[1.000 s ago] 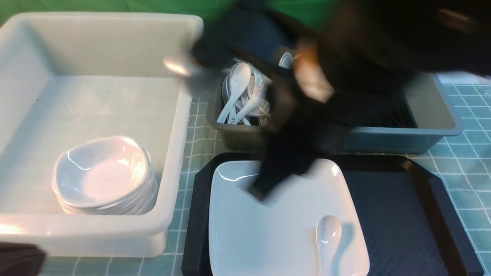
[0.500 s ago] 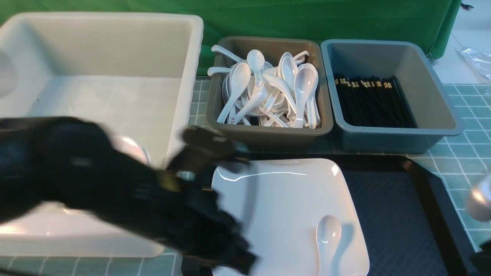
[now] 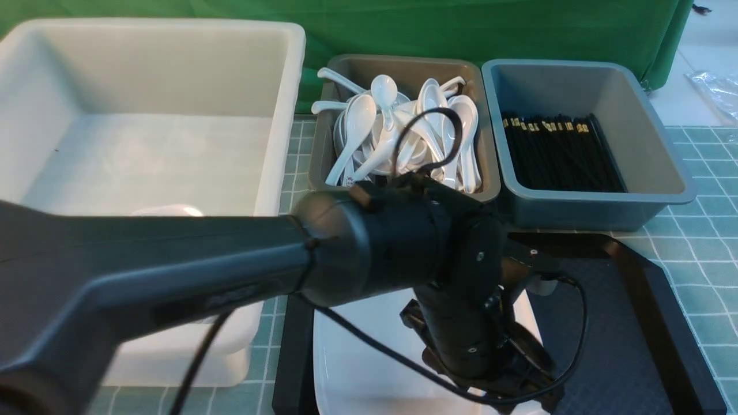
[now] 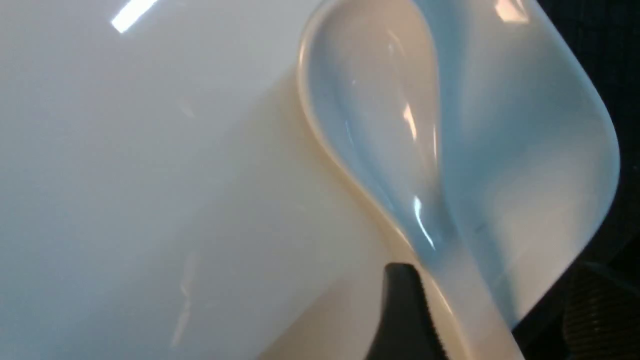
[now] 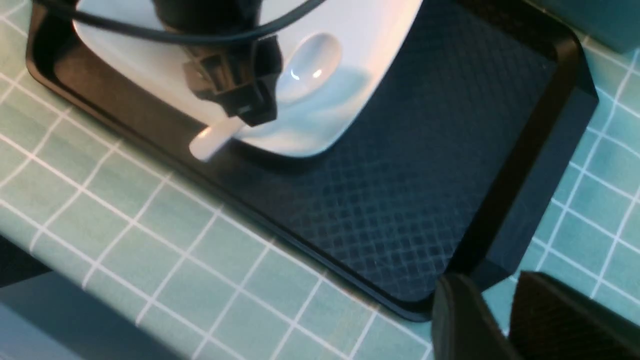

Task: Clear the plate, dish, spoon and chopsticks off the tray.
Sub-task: Use the left arm to grab a soup spoon from the plate, then use the left arm to put the soup spoon into the small storage box in the middle

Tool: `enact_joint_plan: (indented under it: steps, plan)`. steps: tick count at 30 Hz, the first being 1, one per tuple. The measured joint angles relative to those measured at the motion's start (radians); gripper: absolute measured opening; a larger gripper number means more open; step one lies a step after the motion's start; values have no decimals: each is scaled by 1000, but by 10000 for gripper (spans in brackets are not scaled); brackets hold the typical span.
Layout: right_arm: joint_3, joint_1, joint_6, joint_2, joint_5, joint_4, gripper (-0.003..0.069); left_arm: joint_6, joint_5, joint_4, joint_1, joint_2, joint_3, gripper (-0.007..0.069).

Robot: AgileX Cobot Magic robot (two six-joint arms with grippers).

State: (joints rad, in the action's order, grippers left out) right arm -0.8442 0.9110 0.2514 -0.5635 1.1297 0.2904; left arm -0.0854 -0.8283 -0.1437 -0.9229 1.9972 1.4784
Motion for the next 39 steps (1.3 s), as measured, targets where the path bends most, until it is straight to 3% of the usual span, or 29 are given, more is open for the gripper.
enact_joint_plan:
  steps: [4, 8, 11, 16, 24, 29, 36, 39]
  plan:
    - [3, 0, -9, 10, 0, 1, 196, -3, 7, 1, 0, 29, 6, 525]
    - [11, 0, -12, 14, 0, 1, 198, -4, 13, 29, 1, 58, 9, 505]
    - [11, 0, -14, 14, 0, 1, 202, -7, 18, 61, 0, 63, 12, 419]
    - [11, 0, -14, 14, 0, 1, 213, -9, 2, 84, 0, 65, 20, 127]
    - [11, 0, 61, 14, 0, 72, 216, 3, -100, 256, 7, -11, 135, 125]
    - [11, 0, 107, 14, 0, 136, 216, 28, -19, 338, 113, -79, 304, 125]
    - [11, 0, 132, 14, 0, 141, 216, 111, 241, 274, 325, 18, 459, 125]
    - [11, 0, 145, 14, 0, 141, 216, 182, 325, 194, 403, 95, 525, 165]
